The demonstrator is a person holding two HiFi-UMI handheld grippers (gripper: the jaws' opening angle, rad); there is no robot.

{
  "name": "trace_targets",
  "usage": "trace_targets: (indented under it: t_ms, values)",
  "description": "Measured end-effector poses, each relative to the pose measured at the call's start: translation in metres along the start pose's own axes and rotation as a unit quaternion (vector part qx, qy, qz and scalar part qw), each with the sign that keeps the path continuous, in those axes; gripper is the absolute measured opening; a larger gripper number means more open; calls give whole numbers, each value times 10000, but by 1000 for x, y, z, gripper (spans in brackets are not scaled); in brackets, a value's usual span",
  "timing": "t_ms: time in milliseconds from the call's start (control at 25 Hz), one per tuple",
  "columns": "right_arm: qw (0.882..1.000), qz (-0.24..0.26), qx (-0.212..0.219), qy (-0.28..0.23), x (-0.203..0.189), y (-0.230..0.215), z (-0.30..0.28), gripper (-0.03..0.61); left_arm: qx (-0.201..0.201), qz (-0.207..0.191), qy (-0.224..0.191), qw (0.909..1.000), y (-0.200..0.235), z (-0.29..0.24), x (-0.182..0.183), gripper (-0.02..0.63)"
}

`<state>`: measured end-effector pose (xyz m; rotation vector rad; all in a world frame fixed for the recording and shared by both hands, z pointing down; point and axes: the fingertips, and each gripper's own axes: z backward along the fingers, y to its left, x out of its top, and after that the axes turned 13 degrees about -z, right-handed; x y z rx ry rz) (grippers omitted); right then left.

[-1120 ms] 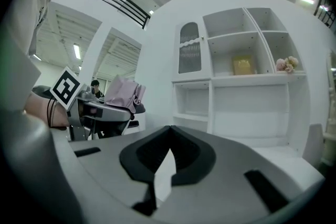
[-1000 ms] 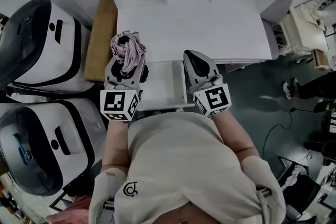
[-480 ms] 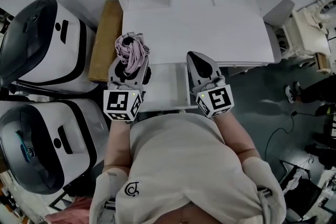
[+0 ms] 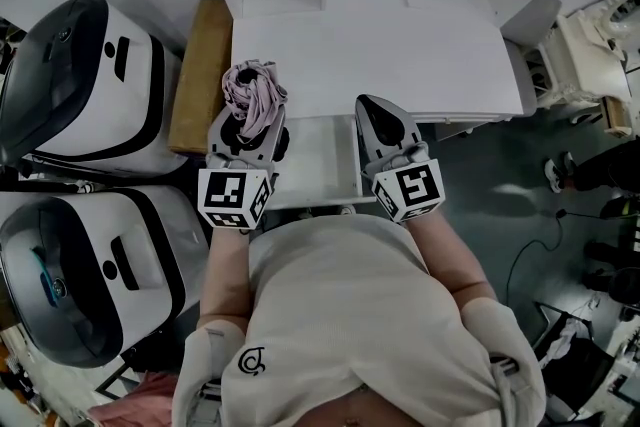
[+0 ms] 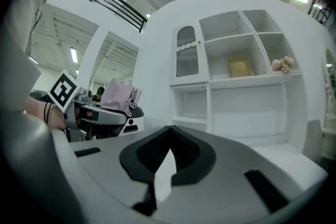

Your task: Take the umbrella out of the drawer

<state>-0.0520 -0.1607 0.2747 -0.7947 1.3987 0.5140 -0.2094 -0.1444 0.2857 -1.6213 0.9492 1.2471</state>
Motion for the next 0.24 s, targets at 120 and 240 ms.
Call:
trace_targets:
  t_ms: [120,240]
  values:
    - [10000,13,23,-26,2,2,1,5,-35,3,4,10000,-3,1,1,242]
    - [10000,-11,41,-30,1,5,4,4,-86,26,20,10000,-6,3,1,242]
